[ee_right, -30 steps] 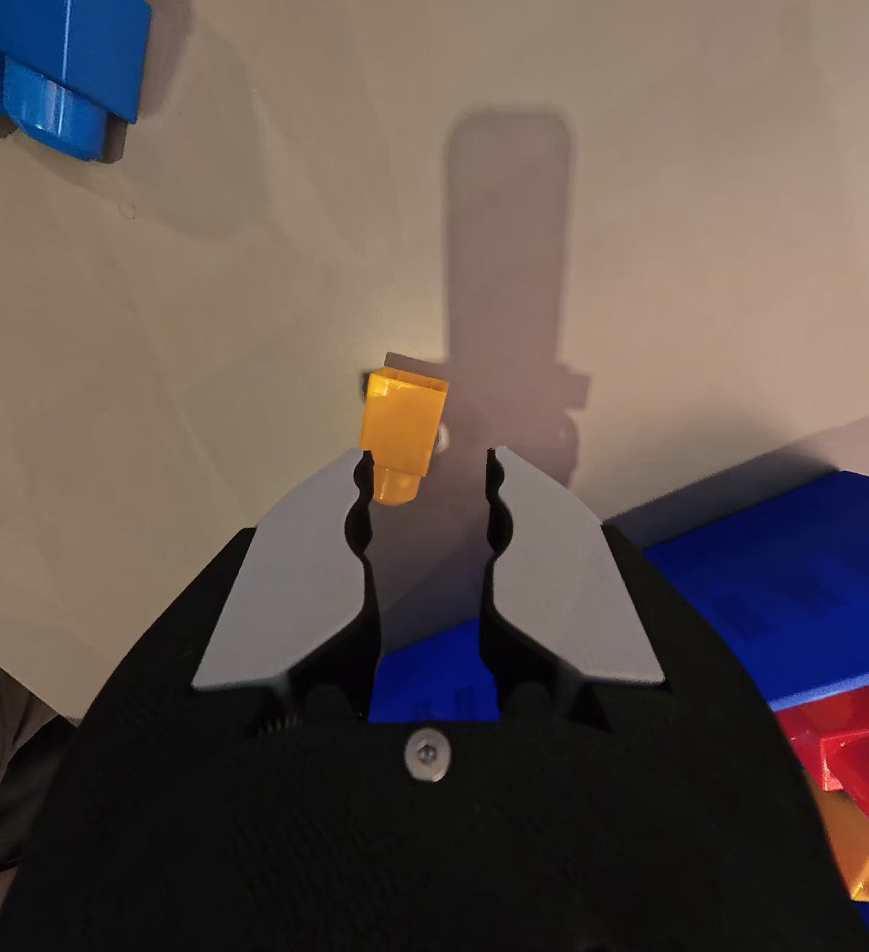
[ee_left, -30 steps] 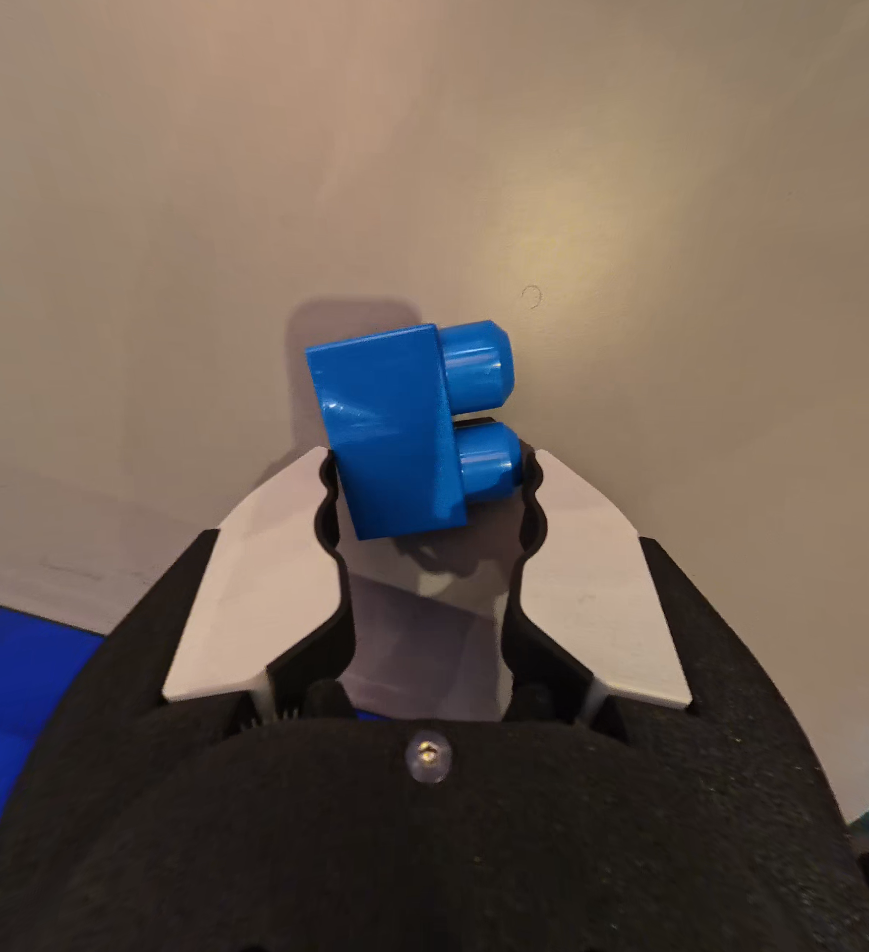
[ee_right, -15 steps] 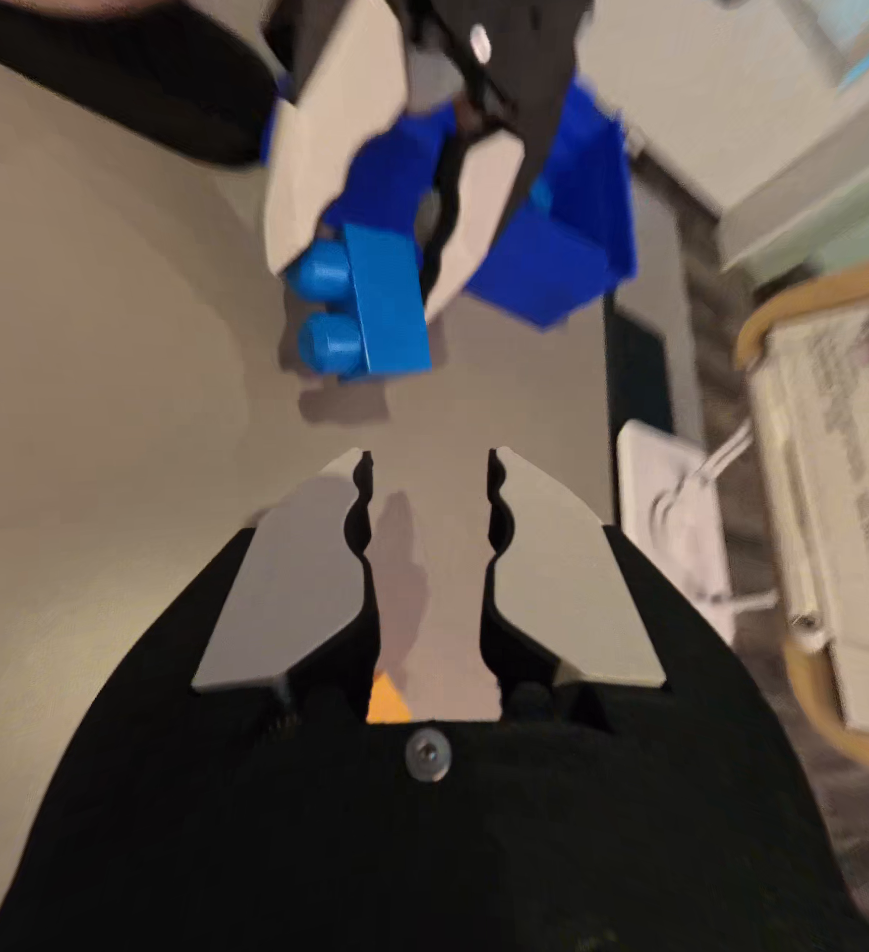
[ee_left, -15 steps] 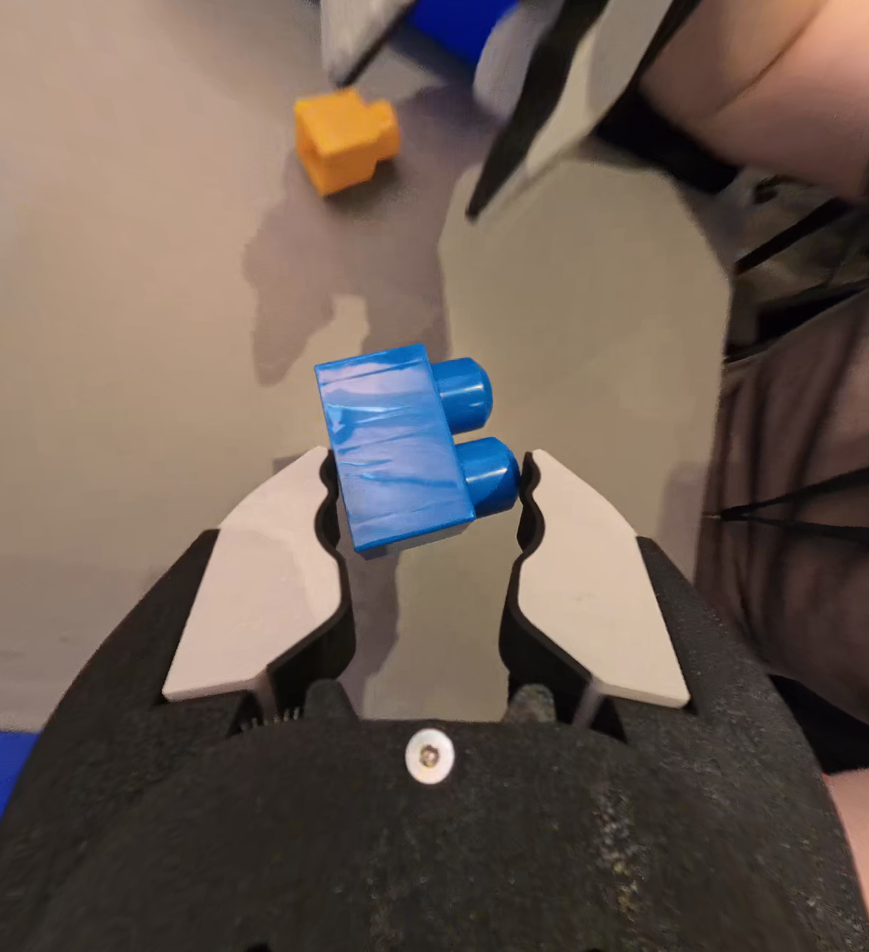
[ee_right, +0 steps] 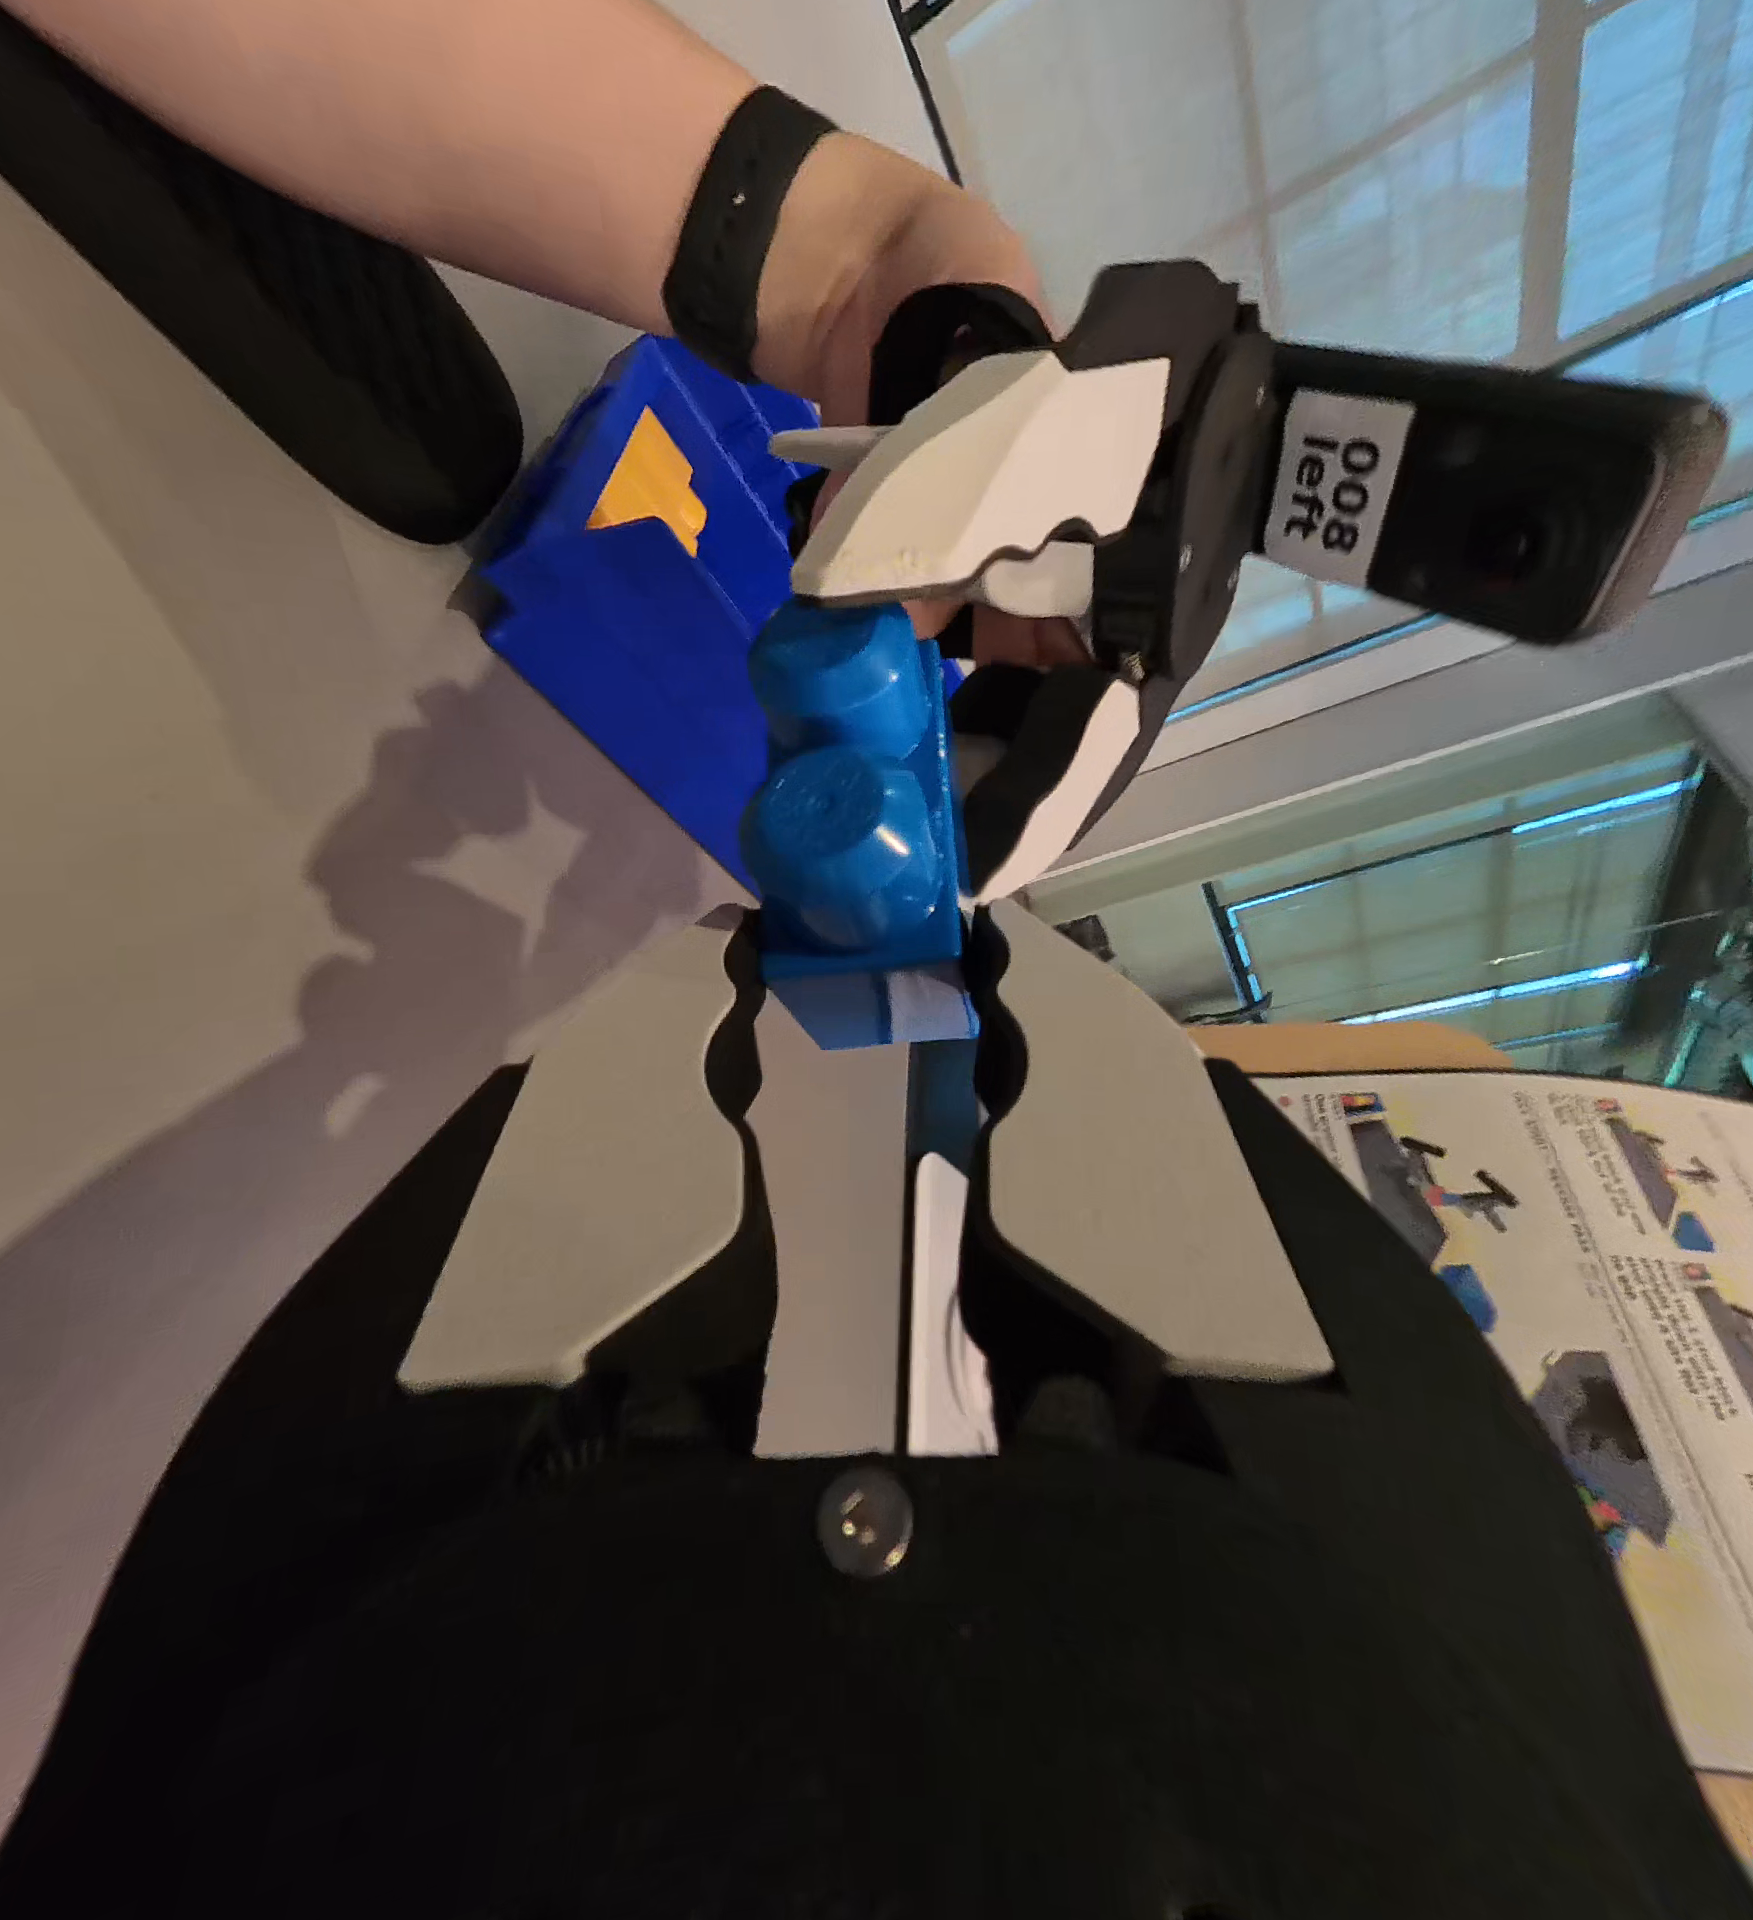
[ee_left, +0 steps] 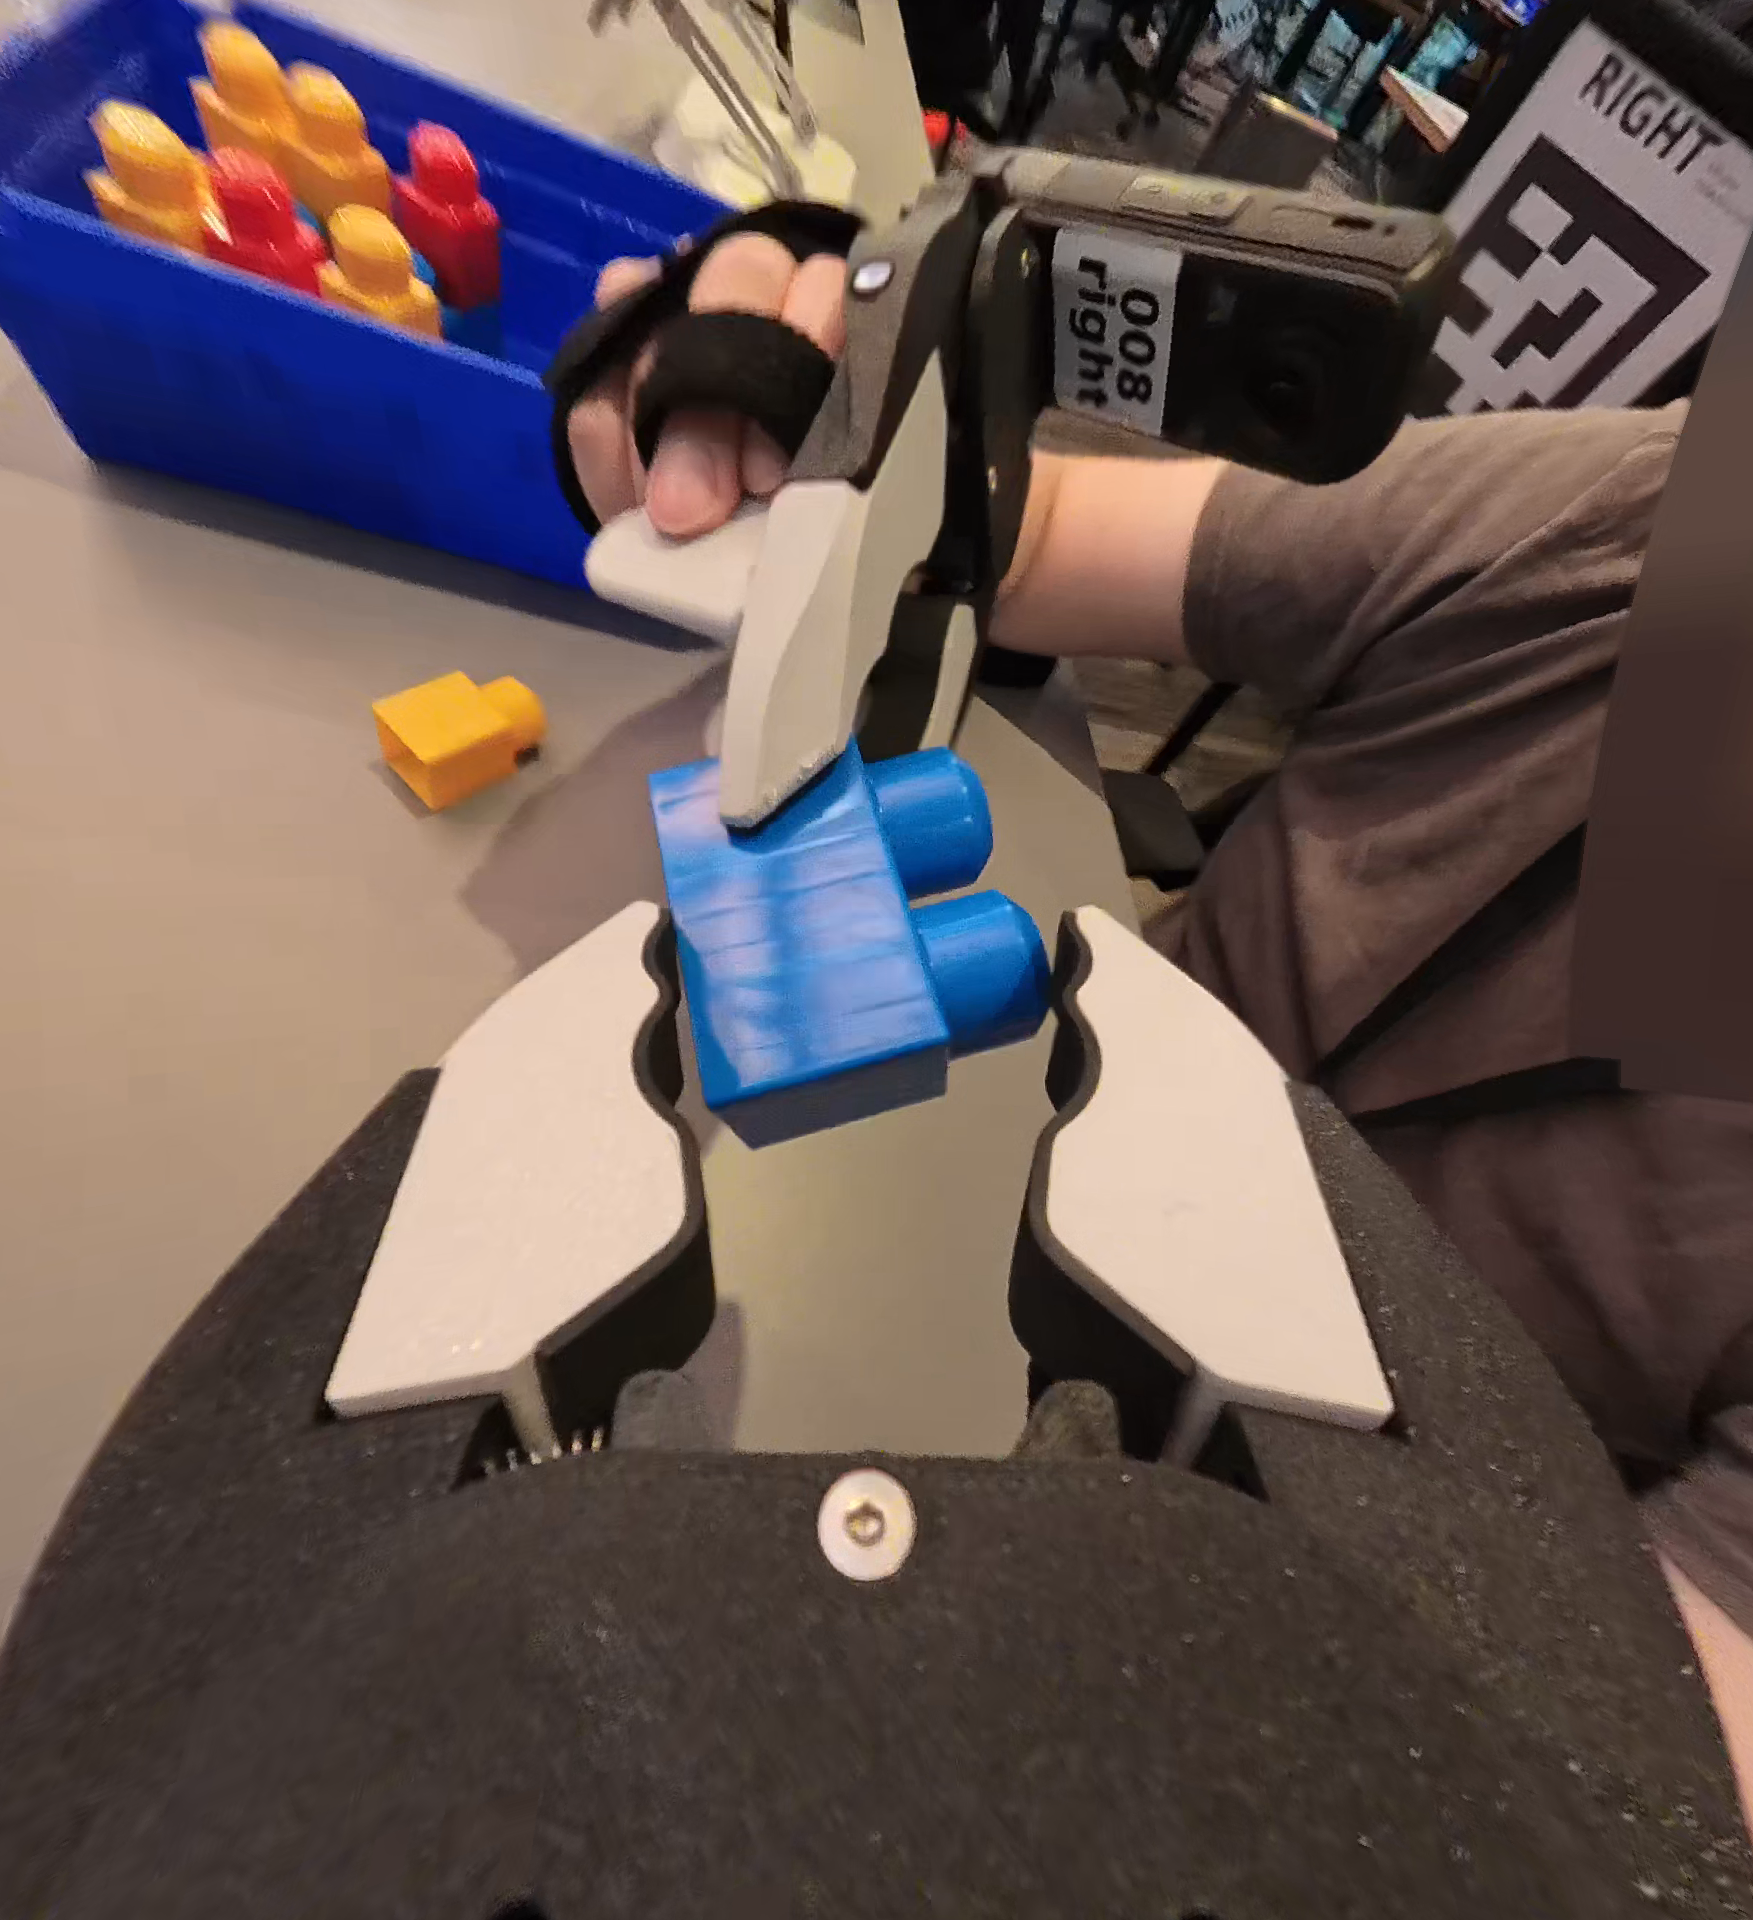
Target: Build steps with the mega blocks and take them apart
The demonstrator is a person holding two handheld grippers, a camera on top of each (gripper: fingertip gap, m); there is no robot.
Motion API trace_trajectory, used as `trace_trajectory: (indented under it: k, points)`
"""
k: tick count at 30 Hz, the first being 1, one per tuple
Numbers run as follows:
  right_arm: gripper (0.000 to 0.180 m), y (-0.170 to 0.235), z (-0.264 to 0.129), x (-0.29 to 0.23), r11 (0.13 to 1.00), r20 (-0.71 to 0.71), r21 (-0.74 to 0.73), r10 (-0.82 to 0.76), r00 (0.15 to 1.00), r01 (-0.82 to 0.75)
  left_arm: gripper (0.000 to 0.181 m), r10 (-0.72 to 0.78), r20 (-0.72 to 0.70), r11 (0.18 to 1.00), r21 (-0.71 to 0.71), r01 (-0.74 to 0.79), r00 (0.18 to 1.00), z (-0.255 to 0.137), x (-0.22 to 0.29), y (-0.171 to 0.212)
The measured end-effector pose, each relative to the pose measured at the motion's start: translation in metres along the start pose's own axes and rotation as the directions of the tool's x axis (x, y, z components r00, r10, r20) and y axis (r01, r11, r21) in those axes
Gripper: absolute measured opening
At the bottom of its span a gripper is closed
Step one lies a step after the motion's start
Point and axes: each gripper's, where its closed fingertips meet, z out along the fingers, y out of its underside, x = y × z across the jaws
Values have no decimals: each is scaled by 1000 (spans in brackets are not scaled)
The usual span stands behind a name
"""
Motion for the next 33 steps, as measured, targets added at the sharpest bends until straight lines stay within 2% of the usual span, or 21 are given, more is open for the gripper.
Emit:
trace_trajectory:
  k: [2,4,5,7,10,13,17,20,27,33]
  points:
    - [38,0,-2,5,990,40,16,138,990,-139,69,82,97,994,59,-88,992,-9,-8,-11]
    - [37,0,-6,17,930,93,63,356,930,-363,76,184,243,974,83,-209,952,-20,-19,-19]
    - [37,2,-9,24,866,133,73,483,866,-494,74,240,315,960,61,-272,918,-24,-25,-19]
    - [37,7,-13,35,683,228,73,697,679,-726,73,317,407,931,38,-362,857,-26,-30,-20]
    - [36,15,-18,48,434,314,94,841,440,-896,70,339,478,918,21,-397,810,-21,-38,-24]
    - [37,15,-21,55,326,377,128,857,350,-937,65,291,459,923,96,-373,839,-12,-40,-33]
    - [37,14,-22,57,341,366,159,851,376,-926,52,280,455,906,165,-389,845,-7,-41,-40]
    - [37,14,-23,59,368,345,196,842,415,-909,50,288,488,893,173,-415,824,-8,-43,-43]
    - [37,3,-30,62,413,350,290,794,498,-863,48,220,388,896,284,-343,895,-7,-32,-50]
    - [37,4,-31,65,408,333,307,800,499,-860,36,206,352,892,316,-323,913,-3,-30,-51]
